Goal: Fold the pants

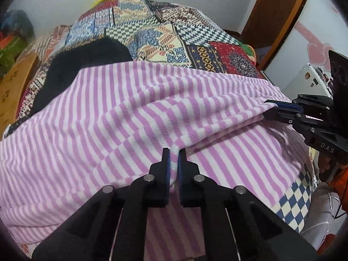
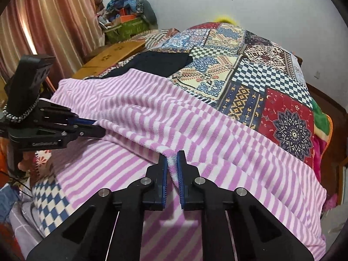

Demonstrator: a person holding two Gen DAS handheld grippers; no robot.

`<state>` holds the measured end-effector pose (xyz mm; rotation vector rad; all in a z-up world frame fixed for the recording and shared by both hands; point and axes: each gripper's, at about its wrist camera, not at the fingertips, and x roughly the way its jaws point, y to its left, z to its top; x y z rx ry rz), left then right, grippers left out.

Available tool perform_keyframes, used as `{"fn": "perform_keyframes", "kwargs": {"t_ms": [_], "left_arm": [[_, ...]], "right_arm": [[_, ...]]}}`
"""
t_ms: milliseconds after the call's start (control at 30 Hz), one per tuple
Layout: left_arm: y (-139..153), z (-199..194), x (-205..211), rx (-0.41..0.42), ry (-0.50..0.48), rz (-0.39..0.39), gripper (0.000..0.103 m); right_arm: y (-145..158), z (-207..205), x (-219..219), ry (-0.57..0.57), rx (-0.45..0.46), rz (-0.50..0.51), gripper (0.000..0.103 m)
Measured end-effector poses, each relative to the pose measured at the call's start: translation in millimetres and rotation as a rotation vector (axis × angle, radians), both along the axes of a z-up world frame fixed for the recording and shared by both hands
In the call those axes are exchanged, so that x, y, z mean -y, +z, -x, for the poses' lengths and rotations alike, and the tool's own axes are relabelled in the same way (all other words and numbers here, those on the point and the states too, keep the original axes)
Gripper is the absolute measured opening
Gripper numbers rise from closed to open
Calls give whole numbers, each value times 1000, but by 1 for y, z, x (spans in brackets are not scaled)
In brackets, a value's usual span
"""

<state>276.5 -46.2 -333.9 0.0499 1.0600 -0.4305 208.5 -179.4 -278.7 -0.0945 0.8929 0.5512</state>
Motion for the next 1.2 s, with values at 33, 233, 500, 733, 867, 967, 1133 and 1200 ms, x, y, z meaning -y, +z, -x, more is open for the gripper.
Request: {"fn": "perform_keyframes", "kwargs": {"t_ms": [33,233,500,733,867,967,1133,1200], "left_arm": [[4,4,0,9,-2,4,5],[32,30,-3,66,-11,22,5],[46,66,-3,92,-28,27,5],[24,78,-1,34,-30,19,5],[8,78,2,-15,-33,9,5],[10,80,3,-17,-36,0,8],[30,82,2,2,-52,5,17],[44,84,3,29,-57,6,21]], "right_arm": [[4,4,-1,5,7,-4,7],[24,27,1,17,31,-43,6],[28,61,2,25,18,-44,6],[17,67,5,7,-45,-79,6],[3,65,5,3,-111,-87,6],[-5,63,8,-9,-154,-107,7],[2,68,20,-39,-154,-137,12],[8,71,29,-54,-139,-146,18]]}}
